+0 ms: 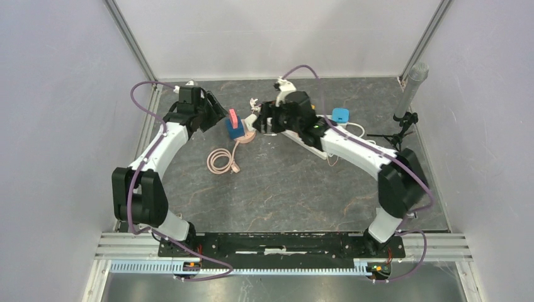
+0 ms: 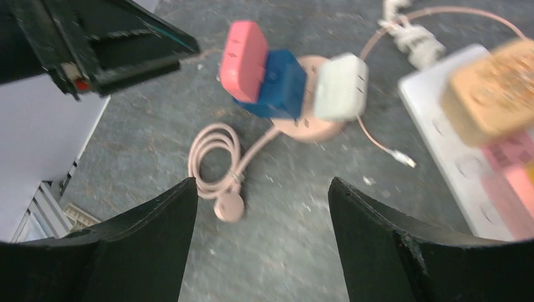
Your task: Pull the plug off the socket
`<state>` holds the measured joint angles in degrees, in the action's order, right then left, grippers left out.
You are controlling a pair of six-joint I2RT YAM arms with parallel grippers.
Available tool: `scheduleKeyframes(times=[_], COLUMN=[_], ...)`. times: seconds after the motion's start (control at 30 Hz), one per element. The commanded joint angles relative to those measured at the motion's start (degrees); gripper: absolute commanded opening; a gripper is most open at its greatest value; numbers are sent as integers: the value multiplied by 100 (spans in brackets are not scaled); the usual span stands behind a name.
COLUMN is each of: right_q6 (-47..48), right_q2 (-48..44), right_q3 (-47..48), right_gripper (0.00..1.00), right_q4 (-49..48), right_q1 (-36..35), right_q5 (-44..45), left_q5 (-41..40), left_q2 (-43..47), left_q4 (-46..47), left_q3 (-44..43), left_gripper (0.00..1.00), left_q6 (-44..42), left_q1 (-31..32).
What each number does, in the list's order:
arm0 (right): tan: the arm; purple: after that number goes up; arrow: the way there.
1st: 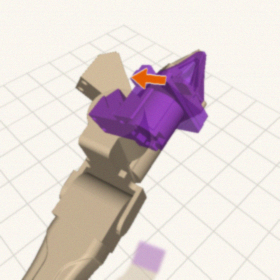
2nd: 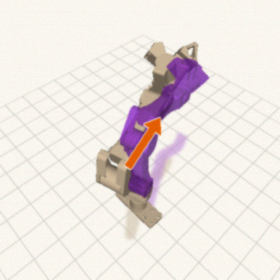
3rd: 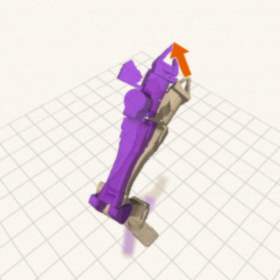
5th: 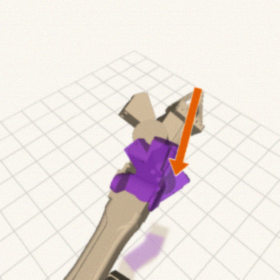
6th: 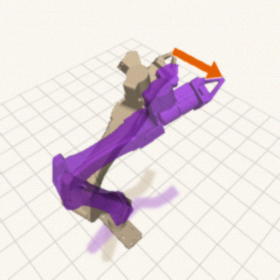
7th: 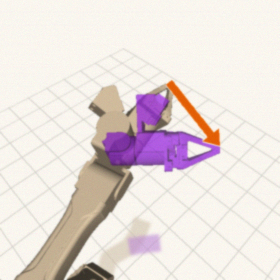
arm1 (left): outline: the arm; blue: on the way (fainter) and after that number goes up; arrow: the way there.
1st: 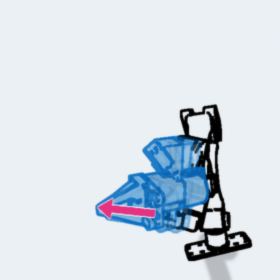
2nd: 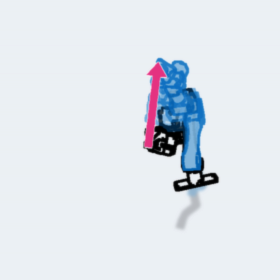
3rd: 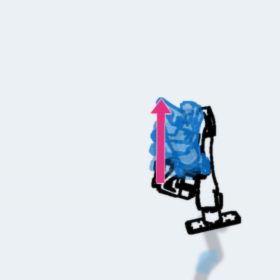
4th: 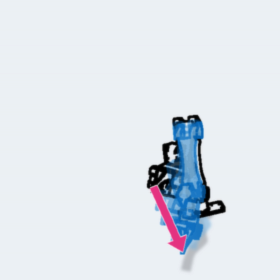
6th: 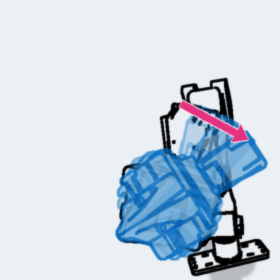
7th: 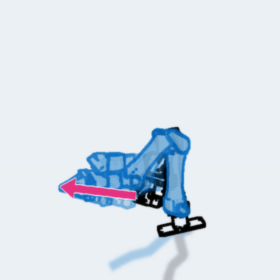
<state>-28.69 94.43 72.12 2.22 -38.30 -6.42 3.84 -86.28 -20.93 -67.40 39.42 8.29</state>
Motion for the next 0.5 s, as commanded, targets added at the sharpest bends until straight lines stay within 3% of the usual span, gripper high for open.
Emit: scheduleKeyframes(times=[0.0, 0.23, 0.47], right_q6=[92, 725, 931], right_q2=[844, 2410, 3393], right_q3=[1047, 2491, 3684], right_gripper=[81, 80, 66], right_q4=[-448, -684, -79], right_q1=[-468, -1017, -1127], right_q5=[670, 1652, 2395], left_q5=[-206, -355, -229], left_q2=[-251, -336, -232], left_q4=[-203, -642, -693], left_q3=[-452, -555, -400], left_gripper=[68, 71, 76], left_q6=[-303, -223, -241], left_q1=[-134, -424, -535])
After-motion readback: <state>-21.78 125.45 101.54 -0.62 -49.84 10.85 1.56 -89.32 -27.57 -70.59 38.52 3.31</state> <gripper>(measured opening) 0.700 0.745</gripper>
